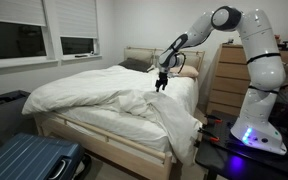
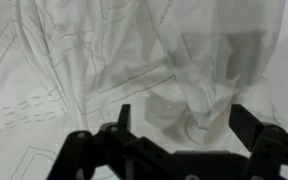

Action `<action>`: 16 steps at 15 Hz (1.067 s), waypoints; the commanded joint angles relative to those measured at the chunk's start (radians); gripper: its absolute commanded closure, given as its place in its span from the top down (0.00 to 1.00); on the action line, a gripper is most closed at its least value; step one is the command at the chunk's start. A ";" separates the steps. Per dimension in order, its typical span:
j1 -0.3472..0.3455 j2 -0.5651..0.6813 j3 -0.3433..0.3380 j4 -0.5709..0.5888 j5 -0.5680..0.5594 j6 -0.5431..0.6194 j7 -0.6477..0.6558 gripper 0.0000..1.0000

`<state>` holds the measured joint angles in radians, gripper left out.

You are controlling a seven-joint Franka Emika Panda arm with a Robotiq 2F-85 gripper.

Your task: Spread the bed fully

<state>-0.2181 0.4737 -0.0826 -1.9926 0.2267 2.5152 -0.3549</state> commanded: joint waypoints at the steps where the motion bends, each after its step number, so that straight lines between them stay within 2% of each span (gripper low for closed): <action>1: -0.070 0.058 0.066 0.066 0.003 -0.011 -0.100 1.00; 4: -0.115 0.078 0.119 0.094 0.026 -0.035 -0.156 1.00; 6: -0.124 0.085 0.134 0.110 0.041 -0.051 -0.127 1.00; 11: -0.096 0.087 0.105 0.153 0.057 -0.149 0.032 1.00; 16: -0.088 0.105 0.090 0.177 0.051 -0.203 0.103 1.00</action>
<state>-0.3204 0.5561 0.0267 -1.8539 0.2665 2.3631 -0.2917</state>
